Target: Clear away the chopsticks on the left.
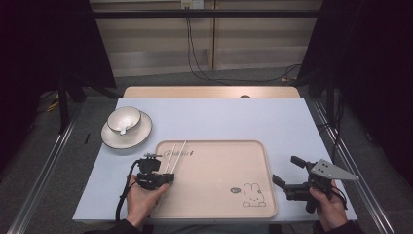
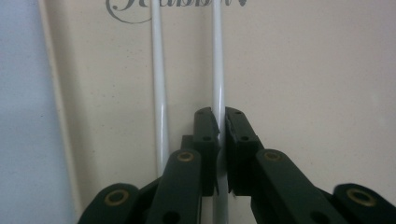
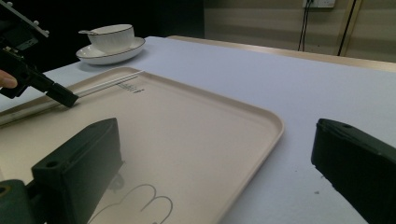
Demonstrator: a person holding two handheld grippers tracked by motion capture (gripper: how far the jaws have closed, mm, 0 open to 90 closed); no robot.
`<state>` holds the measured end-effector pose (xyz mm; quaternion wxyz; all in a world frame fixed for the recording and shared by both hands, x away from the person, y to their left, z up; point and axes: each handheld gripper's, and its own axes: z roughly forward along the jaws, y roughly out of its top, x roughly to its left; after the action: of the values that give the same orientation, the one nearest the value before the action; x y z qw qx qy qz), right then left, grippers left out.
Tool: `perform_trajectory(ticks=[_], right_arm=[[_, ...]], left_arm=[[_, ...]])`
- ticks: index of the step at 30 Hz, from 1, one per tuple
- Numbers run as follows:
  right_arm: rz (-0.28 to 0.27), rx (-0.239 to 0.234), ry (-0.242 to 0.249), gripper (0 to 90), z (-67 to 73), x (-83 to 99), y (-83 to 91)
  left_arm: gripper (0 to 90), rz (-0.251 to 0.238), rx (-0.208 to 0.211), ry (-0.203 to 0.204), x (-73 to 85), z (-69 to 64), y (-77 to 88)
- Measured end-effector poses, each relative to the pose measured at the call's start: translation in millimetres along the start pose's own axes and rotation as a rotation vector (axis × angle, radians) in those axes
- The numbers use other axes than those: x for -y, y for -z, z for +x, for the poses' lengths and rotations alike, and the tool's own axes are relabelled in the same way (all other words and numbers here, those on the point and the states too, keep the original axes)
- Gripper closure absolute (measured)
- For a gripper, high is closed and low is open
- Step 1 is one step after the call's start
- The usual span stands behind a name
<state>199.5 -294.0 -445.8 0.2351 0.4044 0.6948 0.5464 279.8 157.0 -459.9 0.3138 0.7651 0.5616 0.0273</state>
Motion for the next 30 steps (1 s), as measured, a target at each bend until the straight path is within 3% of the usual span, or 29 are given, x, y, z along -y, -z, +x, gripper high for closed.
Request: perform_trajectory(ticks=[10,14,17,20,23,25,28,30], right_arm=[[0.000,-0.001,0.000,1.4,0.1,0.0,-0.2],[0.000,-0.001,-0.001,1.4,-0.1,0.0,0.0],[-0.001,0.002,-0.002,1.4,-0.2,0.0,0.3],[-0.002,0.000,-0.002,1.5,0.1,-0.1,0.2],[-0.003,0.010,0.004,1.4,-0.4,0.0,0.3],[-0.003,0.009,0.004,1.4,-0.6,0.0,0.3],[-0.005,0.007,0.001,1.4,-0.5,-0.1,0.3],[-0.004,0.011,0.004,1.4,-0.7,0.0,0.2]], left_arm=[[78.4,0.007,0.036,-0.020,-0.4,-1.0,0.2],[64.0,-0.036,0.082,-0.091,-0.6,-3.1,4.9],[47.9,-0.121,0.108,-0.172,0.9,-2.8,15.6],[35.7,-0.201,0.130,-0.221,3.1,1.5,26.2],[18.0,-0.294,0.112,-0.260,7.8,7.5,37.3],[12.4,-0.356,0.110,-0.290,11.2,12.7,44.7],[4.4,-0.402,0.097,-0.305,15.7,22.5,55.2],[4.0,-0.430,0.089,-0.364,21.0,30.4,61.0]])
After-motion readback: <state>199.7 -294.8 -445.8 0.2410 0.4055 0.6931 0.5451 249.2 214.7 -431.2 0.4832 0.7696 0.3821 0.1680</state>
